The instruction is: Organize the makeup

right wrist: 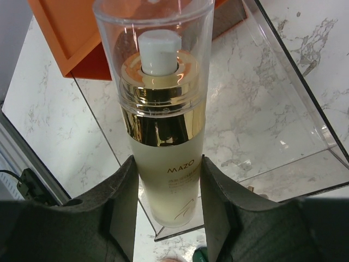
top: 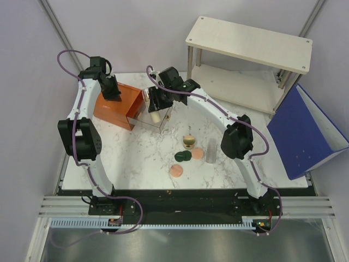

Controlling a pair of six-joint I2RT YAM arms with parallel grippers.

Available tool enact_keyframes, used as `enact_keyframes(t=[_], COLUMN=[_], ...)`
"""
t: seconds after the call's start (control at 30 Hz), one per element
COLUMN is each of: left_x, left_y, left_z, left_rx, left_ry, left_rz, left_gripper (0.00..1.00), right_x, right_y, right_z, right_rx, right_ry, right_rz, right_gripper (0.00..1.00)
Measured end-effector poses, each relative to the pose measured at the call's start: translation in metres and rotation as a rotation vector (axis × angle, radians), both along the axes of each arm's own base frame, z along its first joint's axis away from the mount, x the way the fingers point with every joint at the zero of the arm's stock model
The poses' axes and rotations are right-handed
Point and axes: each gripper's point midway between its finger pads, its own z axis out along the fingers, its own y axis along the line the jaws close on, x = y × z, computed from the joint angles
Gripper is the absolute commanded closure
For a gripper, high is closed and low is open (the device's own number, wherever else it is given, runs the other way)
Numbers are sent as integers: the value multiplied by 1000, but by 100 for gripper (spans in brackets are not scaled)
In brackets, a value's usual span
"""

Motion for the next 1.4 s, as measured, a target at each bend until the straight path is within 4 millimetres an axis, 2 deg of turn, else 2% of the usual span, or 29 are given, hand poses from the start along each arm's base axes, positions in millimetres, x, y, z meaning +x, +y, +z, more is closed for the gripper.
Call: enact_keyframes(t=[0.23, 0.33, 0.37, 0.47, 0.8, 0.9, 1.0, 1.1, 1.17, 1.2, 1.23, 1.27, 1.33, 1.4], left_x=[0, 0, 0, 1, 4, 4, 4, 4, 4, 4, 4, 4, 4, 4], left_y=[0, -1, -1, -1, -2, -3, -3, -3, -3, -3, -3, -3, -3, -3], left_z=[0, 0, 0, 0, 1, 1, 1, 0, 1, 0, 0, 0, 1, 1], left_rx=[0, 0, 0, 0, -1, -2, -2, -2, -2, -2, -2, -2, -3, -2], left_ry=[-1, -1, -1, -2, -2, 1, 2, 4, 3, 4, 4, 4, 3, 3], left_rz=[-1, -2, -2, -3, -4, -4, -4, -4, -4, -4, -4, -4, -5, -5], left_gripper=[98, 98, 98, 98, 98, 98, 98, 98, 98, 98, 98, 98, 98, 98], right_x=[1, 1, 1, 0, 5, 14, 24, 30, 34, 39, 39, 40, 32, 11], right_y=[1, 2, 2, 3, 10, 8, -6, -51, -97, -129, -150, -176, -222, -244], right_z=[-18, -25, -28, -30, -19, -5, 16, 43, 57, 62, 62, 58, 33, -6], right_rx=[-19, -25, -28, -24, 16, 26, 27, 22, 2, -16, -36, -67, -162, -268], right_ry=[27, 43, 46, 59, 34, -9, -57, -64, -57, -53, -44, -27, 44, 153], right_rz=[-3, -8, -8, -9, -2, -27, -92, -211, -312, -375, -415, -465, -538, -538], right_gripper=[53, 43, 38, 30, 23, 22, 22, 22, 21, 21, 21, 21, 18, 18])
